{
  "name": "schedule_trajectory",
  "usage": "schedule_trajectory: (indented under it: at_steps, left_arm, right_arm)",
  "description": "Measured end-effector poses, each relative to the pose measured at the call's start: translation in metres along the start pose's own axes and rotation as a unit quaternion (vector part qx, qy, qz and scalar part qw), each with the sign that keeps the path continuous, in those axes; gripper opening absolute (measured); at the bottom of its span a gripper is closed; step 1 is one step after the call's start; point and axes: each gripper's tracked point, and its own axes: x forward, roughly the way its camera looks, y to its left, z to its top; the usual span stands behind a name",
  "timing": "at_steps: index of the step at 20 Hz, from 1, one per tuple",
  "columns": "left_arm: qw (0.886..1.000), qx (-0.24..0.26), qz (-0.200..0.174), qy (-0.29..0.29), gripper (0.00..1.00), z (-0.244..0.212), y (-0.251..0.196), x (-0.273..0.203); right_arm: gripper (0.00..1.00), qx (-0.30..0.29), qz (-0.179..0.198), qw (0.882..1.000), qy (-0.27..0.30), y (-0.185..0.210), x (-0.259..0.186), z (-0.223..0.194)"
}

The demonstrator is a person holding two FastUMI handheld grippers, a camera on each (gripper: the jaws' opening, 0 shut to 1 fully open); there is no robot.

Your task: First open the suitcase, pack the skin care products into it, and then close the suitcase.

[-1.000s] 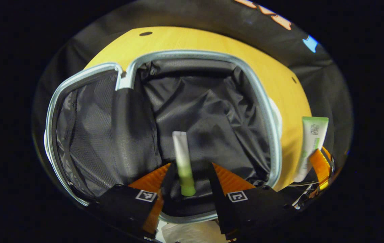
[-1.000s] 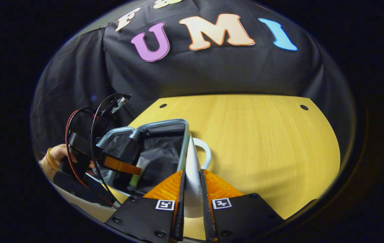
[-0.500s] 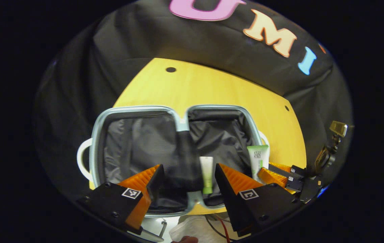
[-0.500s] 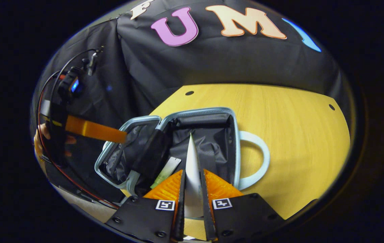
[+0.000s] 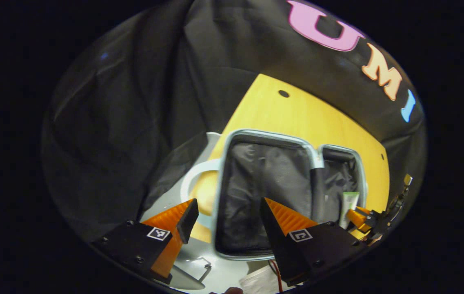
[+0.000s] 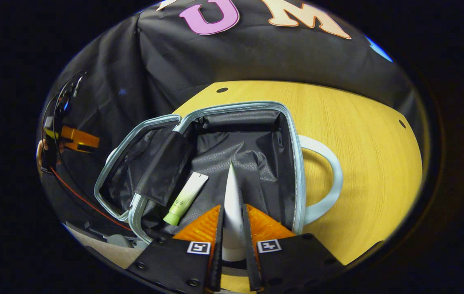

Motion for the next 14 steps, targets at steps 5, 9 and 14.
schedule_trajectory:
  at_steps: [5,9,14]
  left_arm:
    - [0.999,-0.033,0.01,0.02,0.9,-0.01,0.035,0.022]
    - [0.998,-0.043,0.039,0.013,0.89,-0.004,0.065,0.045]
    - [0.996,-0.077,0.016,0.038,0.89,-0.013,0.072,0.074]
  right_arm:
    - [0.89,0.005,0.026,1.0,0.003,0.017,-0.006,-0.003]
    - [0.99,0.025,0.018,0.999,-0.028,0.011,-0.028,0.012]
    - [0.98,0.083,-0.037,0.99,-0.112,-0.047,-0.083,0.047]
